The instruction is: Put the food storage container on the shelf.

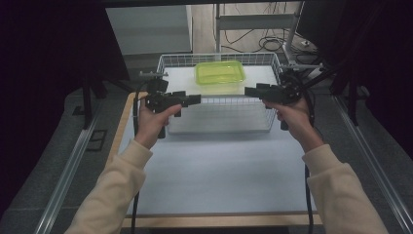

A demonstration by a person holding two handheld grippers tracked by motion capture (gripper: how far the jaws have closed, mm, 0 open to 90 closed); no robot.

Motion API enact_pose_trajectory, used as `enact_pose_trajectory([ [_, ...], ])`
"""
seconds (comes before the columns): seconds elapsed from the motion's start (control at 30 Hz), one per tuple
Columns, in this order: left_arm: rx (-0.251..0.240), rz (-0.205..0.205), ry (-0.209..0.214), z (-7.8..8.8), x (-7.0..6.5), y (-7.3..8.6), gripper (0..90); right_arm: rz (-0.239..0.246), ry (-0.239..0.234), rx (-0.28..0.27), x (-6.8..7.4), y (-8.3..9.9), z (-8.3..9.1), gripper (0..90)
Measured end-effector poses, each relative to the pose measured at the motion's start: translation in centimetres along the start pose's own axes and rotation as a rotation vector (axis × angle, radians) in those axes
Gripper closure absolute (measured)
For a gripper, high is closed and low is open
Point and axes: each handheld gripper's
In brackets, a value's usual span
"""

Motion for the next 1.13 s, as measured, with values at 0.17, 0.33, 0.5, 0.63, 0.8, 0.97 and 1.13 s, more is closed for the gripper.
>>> enact_pose_trajectory([
  [0.17,0.013,-0.024,0.013,0.9,-0.2,4.3,20.6,0.071,-0.029,0.001,1.9,3.7,1.5,30.9],
  [0.33,0.031,-0.013,0.036,1.3,0.3,7.9,20.7,0.137,-0.045,0.023,3.7,7.3,2.4,30.0],
  [0.5,0.051,0.015,0.070,1.6,0.9,11.6,20.9,0.154,-0.080,0.038,4.6,10.7,2.8,29.6],
  [0.63,0.072,0.026,0.067,1.5,1.4,13.9,20.9,0.158,-0.089,0.054,4.9,13.1,3.0,29.5],
  [0.8,0.112,0.018,0.047,1.0,1.7,15.4,21.0,0.164,-0.093,0.086,4.9,15.9,2.7,29.3],
  [0.97,0.108,0.019,0.038,0.8,1.7,15.5,21.5,0.170,-0.092,0.098,4.8,16.6,2.6,27.4],
  [1.13,0.117,0.041,0.052,0.7,2.1,15.8,21.7,0.179,-0.082,0.099,4.9,17.1,2.7,24.9],
])
Point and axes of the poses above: each handheld gripper's, and its own axes: z roughly backward along the jaws, y roughly out of its underside, x roughly to its left, and after that the axes turned 10 degrees about z, right-handed
